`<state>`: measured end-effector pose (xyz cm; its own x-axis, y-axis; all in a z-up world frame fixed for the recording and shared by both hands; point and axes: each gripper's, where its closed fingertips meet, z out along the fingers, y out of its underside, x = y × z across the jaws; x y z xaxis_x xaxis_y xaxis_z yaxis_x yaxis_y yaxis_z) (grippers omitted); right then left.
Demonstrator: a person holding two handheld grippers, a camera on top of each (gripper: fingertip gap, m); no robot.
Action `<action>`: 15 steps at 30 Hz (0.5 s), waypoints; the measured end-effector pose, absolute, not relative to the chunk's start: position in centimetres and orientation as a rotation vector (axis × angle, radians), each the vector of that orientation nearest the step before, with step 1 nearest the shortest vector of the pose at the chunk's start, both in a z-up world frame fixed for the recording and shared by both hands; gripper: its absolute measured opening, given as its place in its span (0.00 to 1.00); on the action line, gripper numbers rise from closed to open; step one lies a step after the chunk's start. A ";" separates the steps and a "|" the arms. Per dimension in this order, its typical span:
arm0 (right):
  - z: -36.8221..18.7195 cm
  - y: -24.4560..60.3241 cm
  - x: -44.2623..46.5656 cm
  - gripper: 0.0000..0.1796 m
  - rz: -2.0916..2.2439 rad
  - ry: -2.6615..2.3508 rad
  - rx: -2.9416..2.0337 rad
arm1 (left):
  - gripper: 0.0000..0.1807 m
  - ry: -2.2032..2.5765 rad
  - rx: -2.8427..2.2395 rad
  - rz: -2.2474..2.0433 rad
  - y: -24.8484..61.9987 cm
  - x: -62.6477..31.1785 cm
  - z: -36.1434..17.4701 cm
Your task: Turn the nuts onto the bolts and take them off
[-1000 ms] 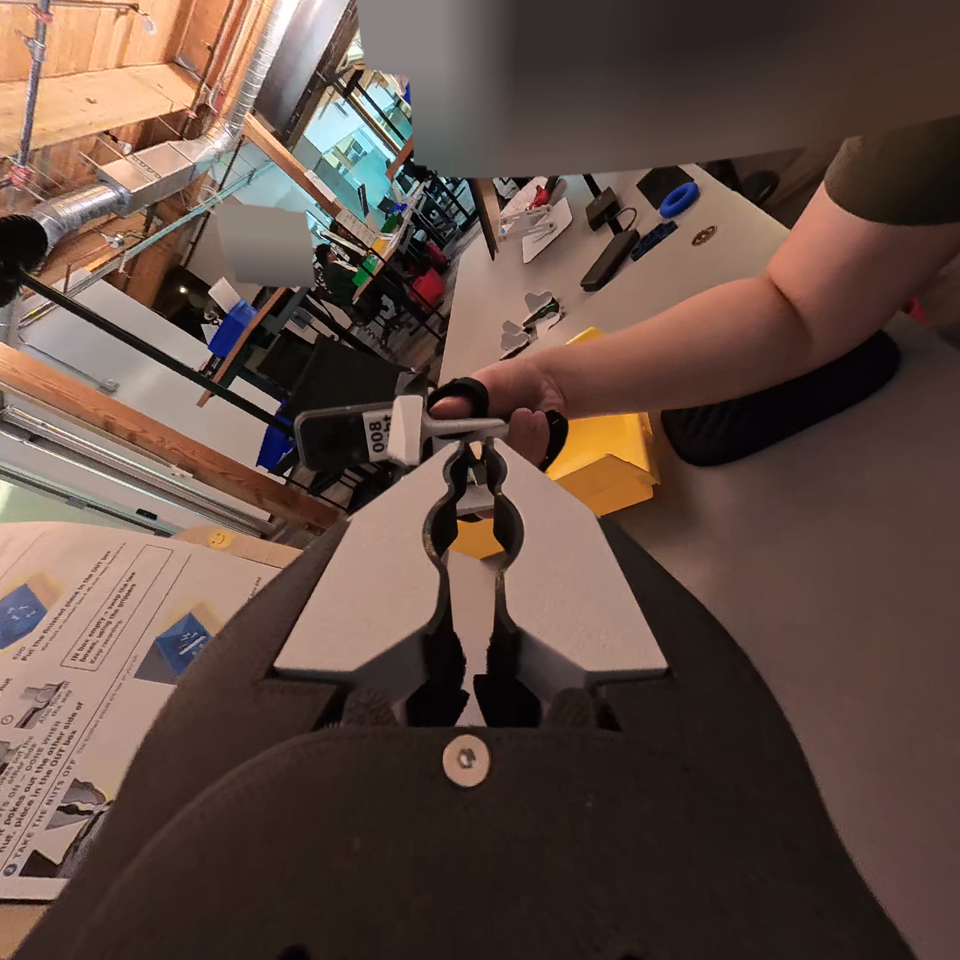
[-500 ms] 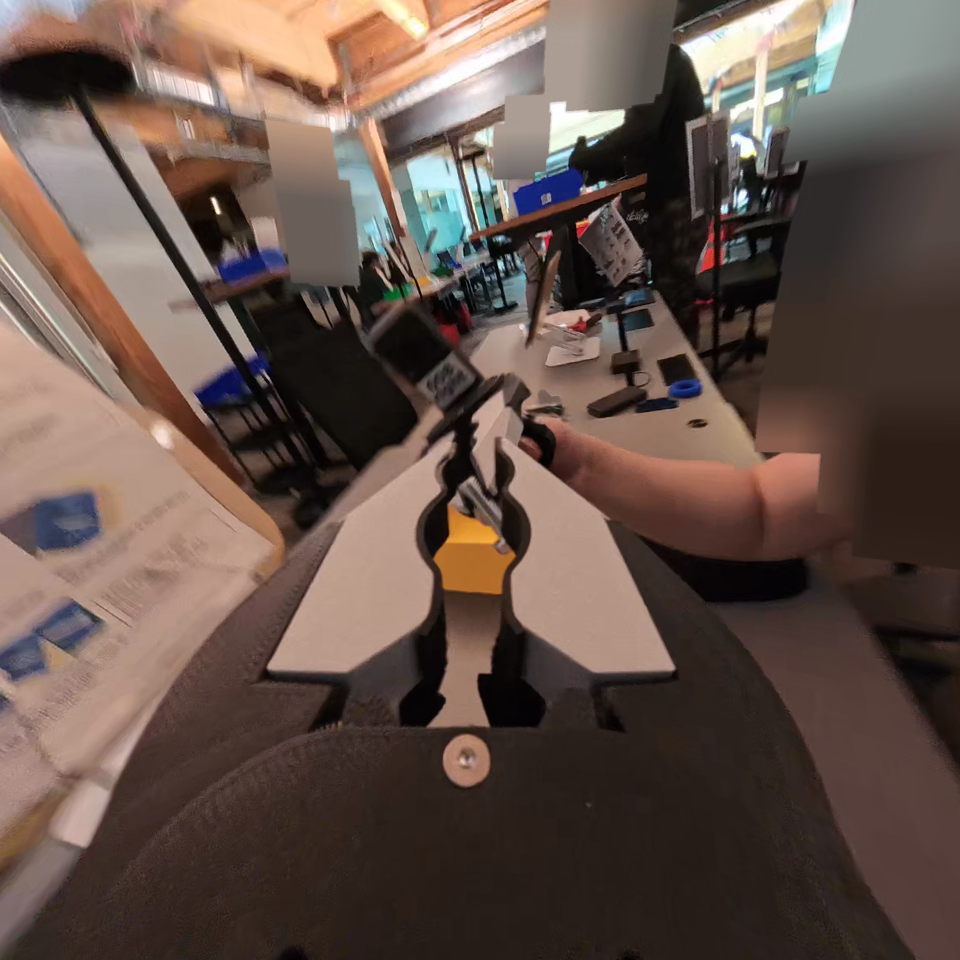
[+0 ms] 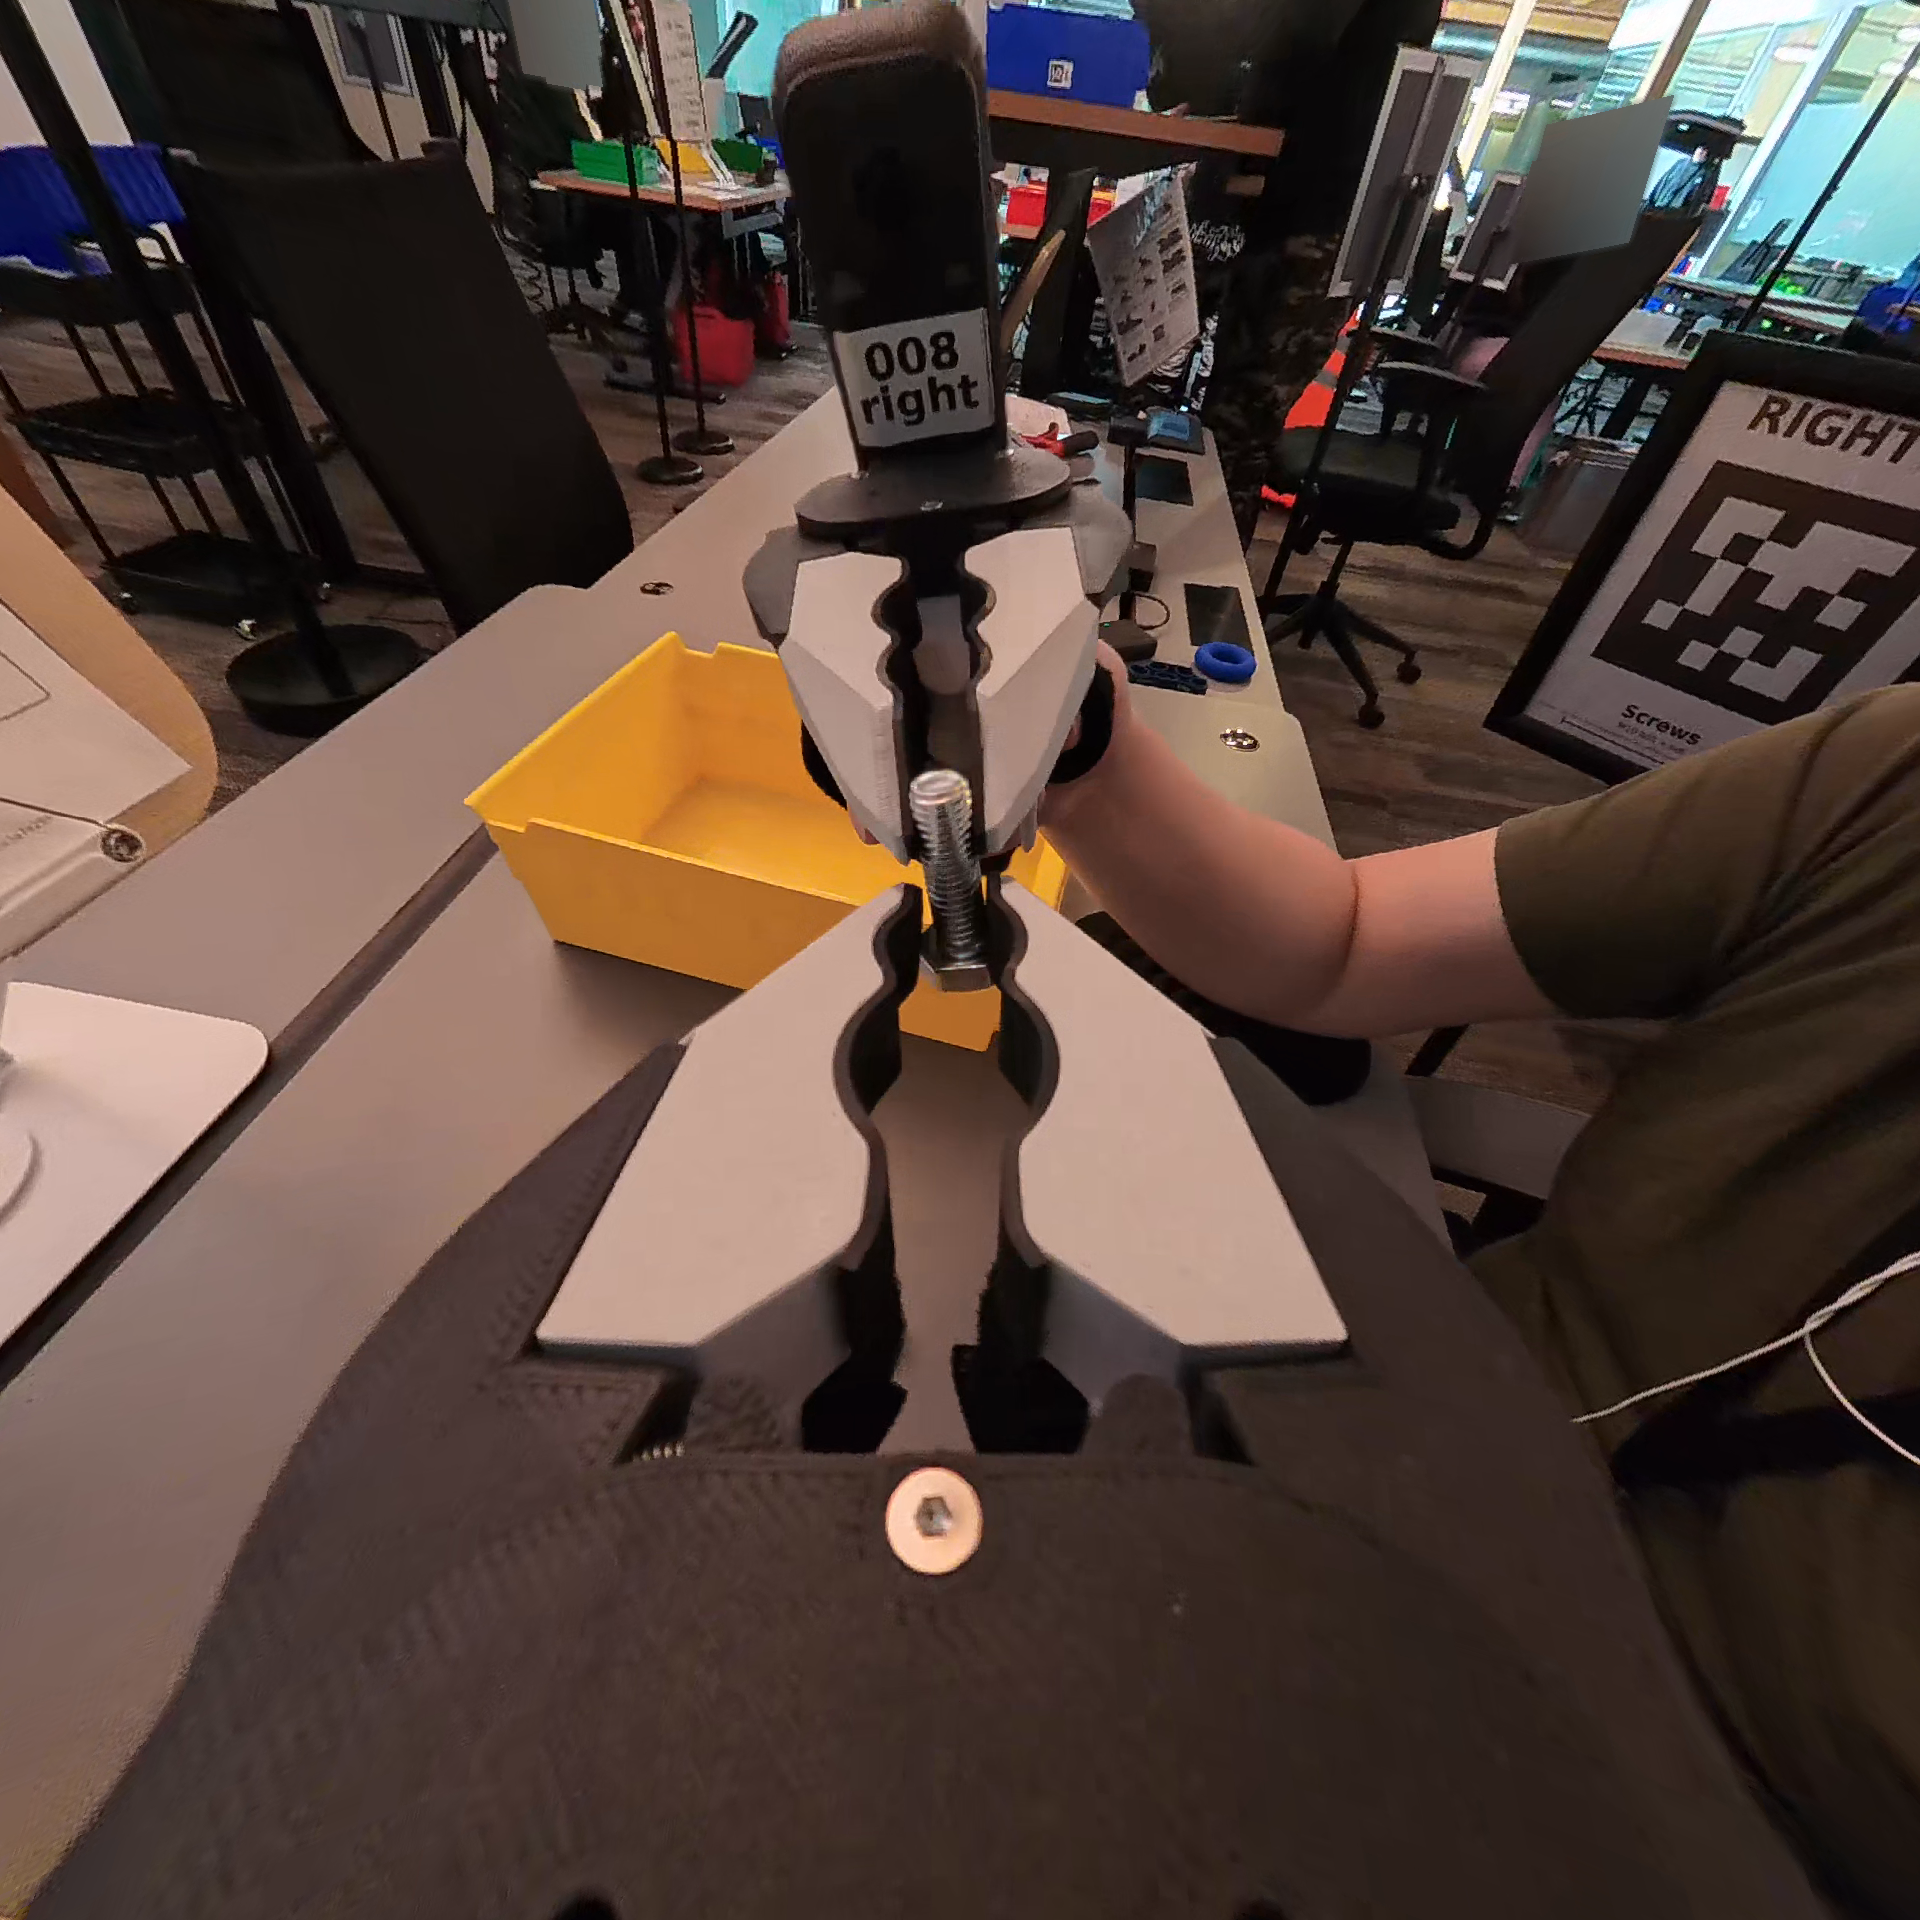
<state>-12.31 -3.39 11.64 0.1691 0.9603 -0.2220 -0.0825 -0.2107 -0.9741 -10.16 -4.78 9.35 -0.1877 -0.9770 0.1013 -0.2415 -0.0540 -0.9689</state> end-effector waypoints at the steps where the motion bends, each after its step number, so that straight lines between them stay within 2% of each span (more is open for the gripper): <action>1: 11.6 -3.3 -12.3 0.04 1.249 -0.920 -1.395 | 0.06 1.497 -1.346 -1.301 -4.7 -10.2 9.3; 15: 12.3 -4.1 -12.9 0.06 1.144 -0.975 -1.300 | 0.04 1.533 -1.201 -1.163 -4.9 -10.7 9.6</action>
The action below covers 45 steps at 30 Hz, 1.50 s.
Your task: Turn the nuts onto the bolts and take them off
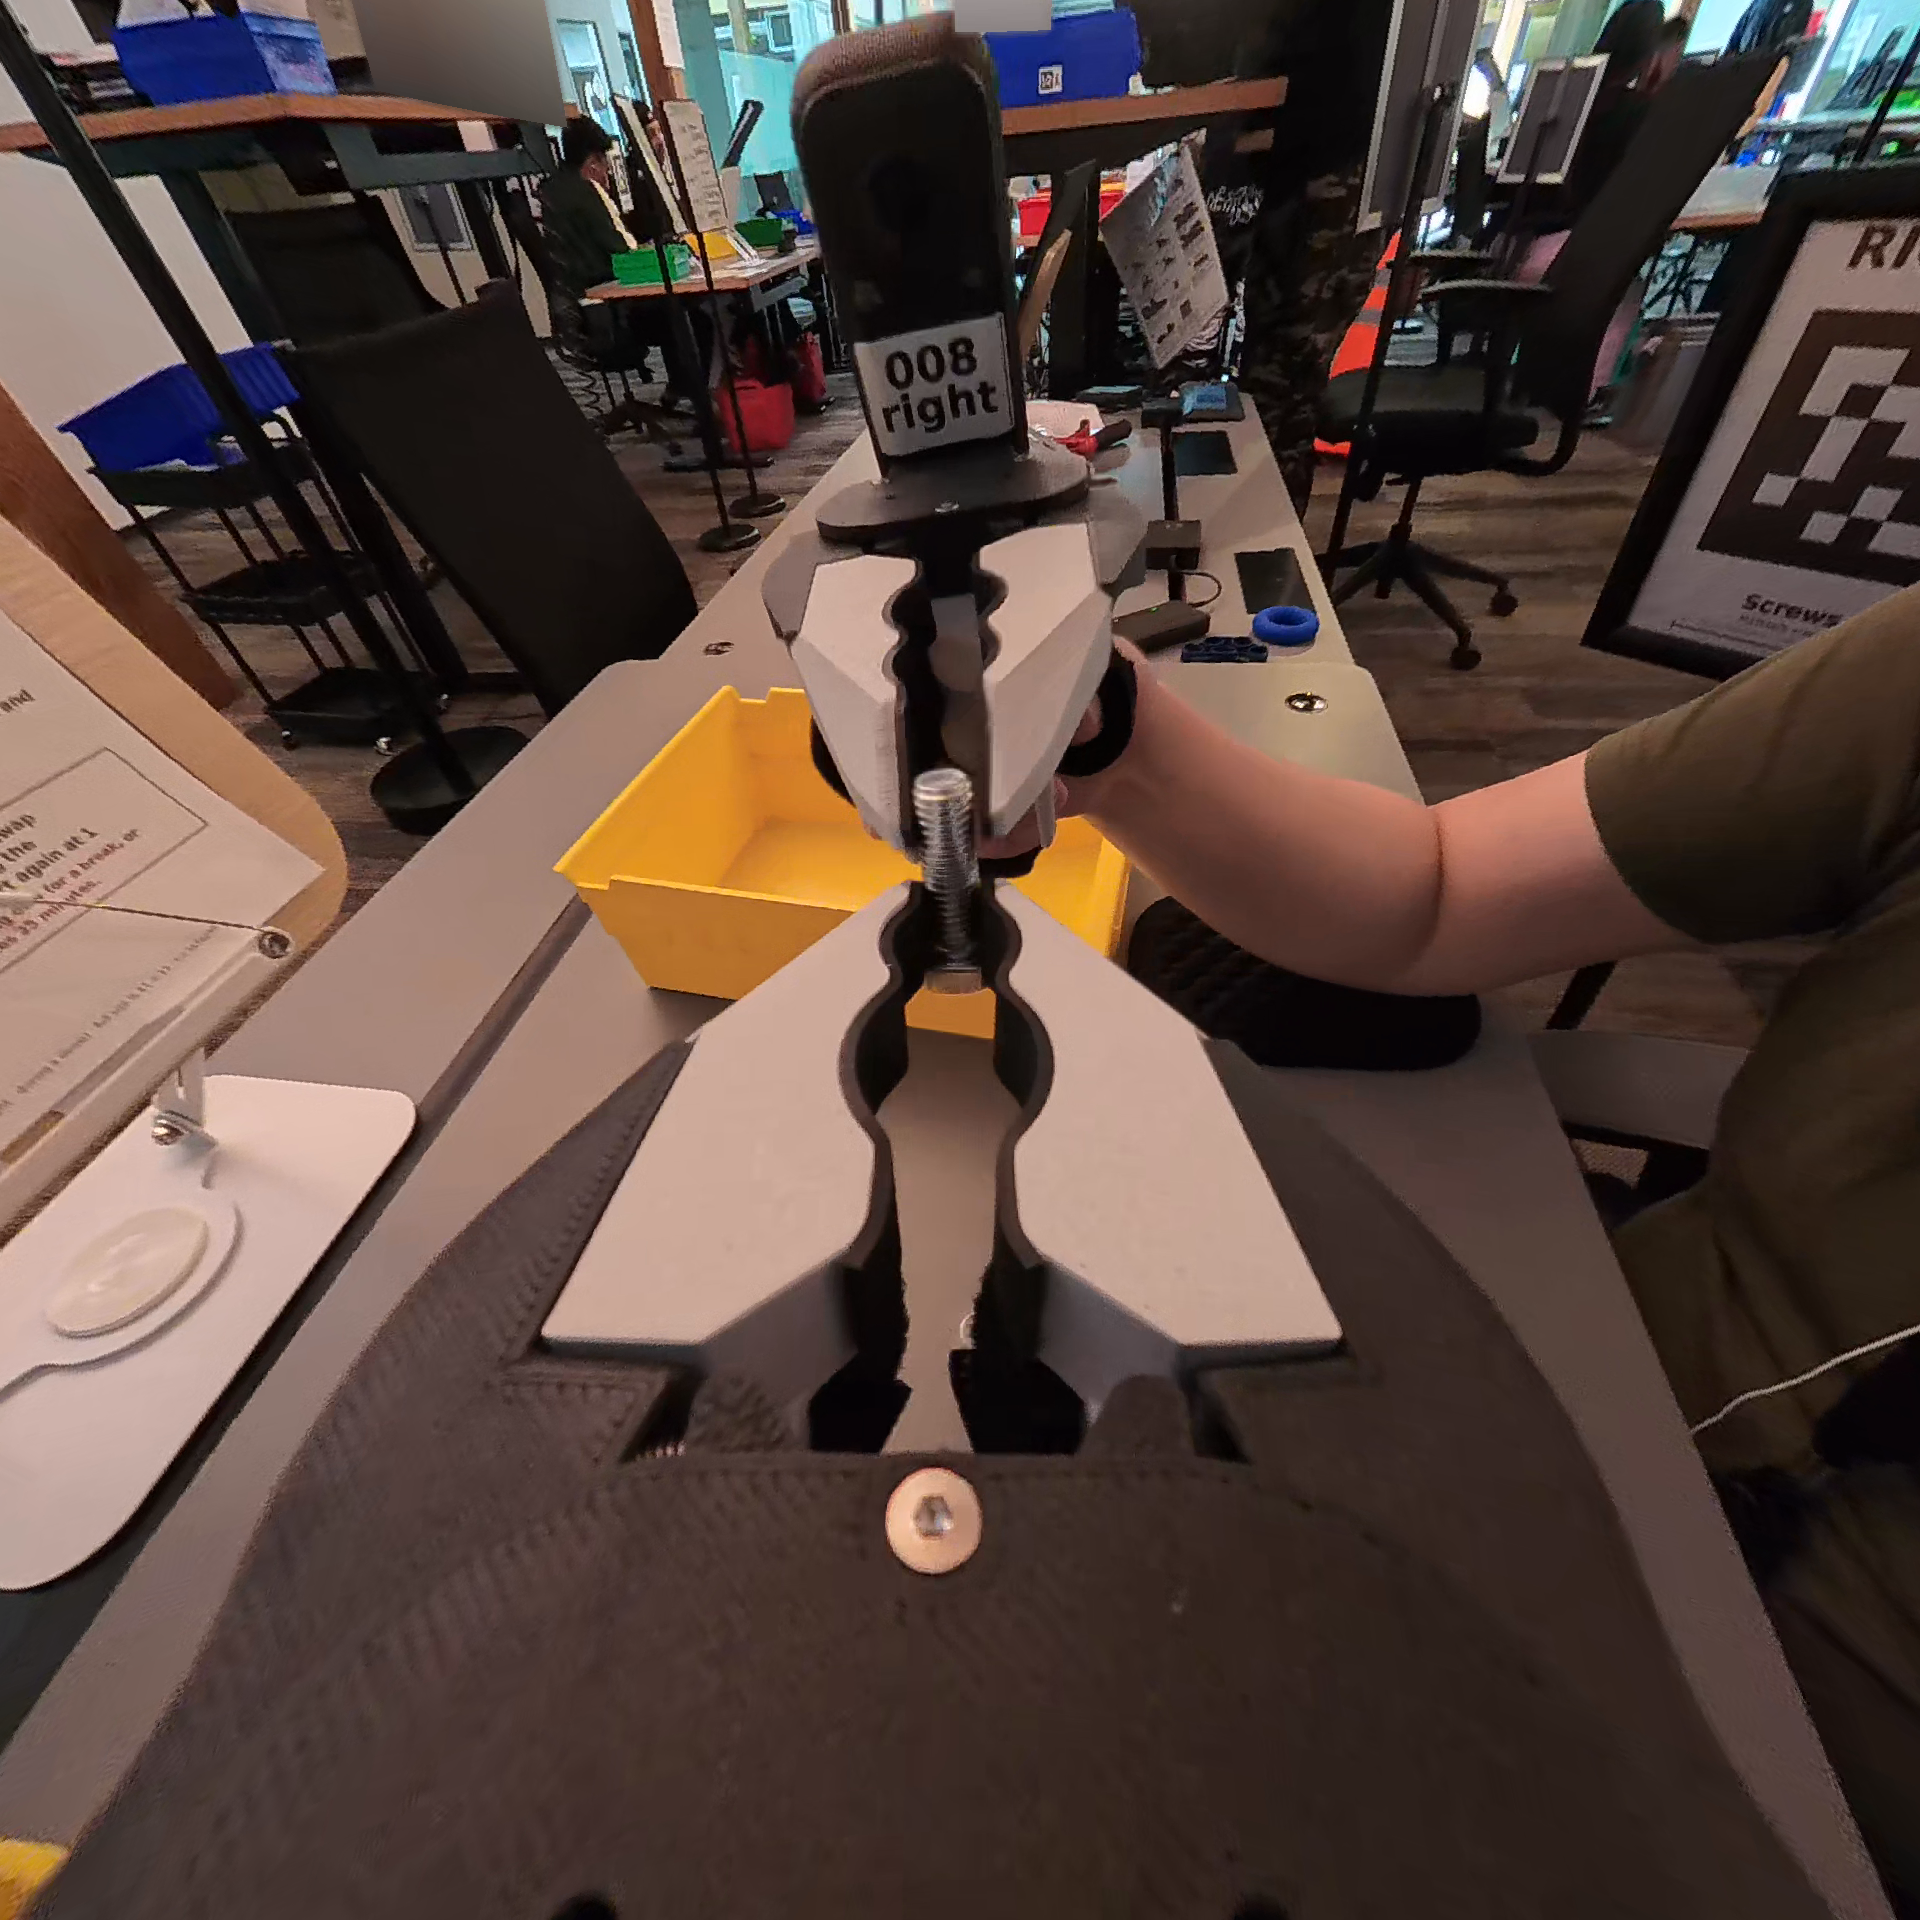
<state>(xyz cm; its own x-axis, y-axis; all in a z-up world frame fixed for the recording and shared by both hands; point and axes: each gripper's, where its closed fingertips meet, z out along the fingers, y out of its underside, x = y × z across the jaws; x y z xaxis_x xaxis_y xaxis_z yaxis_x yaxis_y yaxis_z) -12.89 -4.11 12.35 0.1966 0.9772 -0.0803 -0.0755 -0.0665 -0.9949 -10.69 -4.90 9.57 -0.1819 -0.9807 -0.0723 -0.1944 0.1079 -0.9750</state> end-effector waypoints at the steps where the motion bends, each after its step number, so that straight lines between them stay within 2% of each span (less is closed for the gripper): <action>1: 12.8 -4.4 -12.8 0.10 1.150 -0.975 -1.271 | 0.04 1.531 -1.198 -1.143 -4.7 -10.8 9.7; 4: 12.5 -5.1 -12.3 0.17 1.081 -1.050 -1.234 | 0.04 1.474 -1.162 -1.095 -3.9 -11.9 11.0; 7: 6.9 -5.0 -12.4 0.28 0.837 -1.321 -1.321 | 0.04 1.399 -1.126 -1.079 -3.3 -14.1 13.2; 10: -2.6 -3.0 -11.0 0.27 0.428 -1.652 -1.616 | 0.04 1.319 -1.080 -1.018 -2.6 -16.7 15.3; 12: -7.4 -3.7 -10.8 0.24 0.355 -1.836 -1.770 | 0.04 1.283 -1.061 -1.009 -2.7 -18.2 16.5; 18: -13.4 -3.4 -10.3 0.17 0.167 -1.989 -2.033 | 0.04 1.222 -1.029 -0.979 -2.7 -21.0 18.2; 28: -16.1 -3.5 -10.8 0.13 0.077 -2.048 -2.143 | 0.04 1.254 -1.042 -0.974 -2.8 -20.0 17.5; 38: -16.6 -3.9 -10.9 0.09 0.104 -2.087 -2.164 | 0.04 1.278 -1.077 -0.955 -2.1 -18.8 16.4; 41: -15.5 -5.1 -11.7 0.09 0.159 -2.169 -2.053 | 0.04 1.252 -1.108 -0.907 -0.8 -18.2 15.8; 45: -10.9 -7.2 -13.1 0.09 0.278 -2.164 -1.826 | 0.04 1.223 -1.138 -0.814 1.5 -16.0 14.0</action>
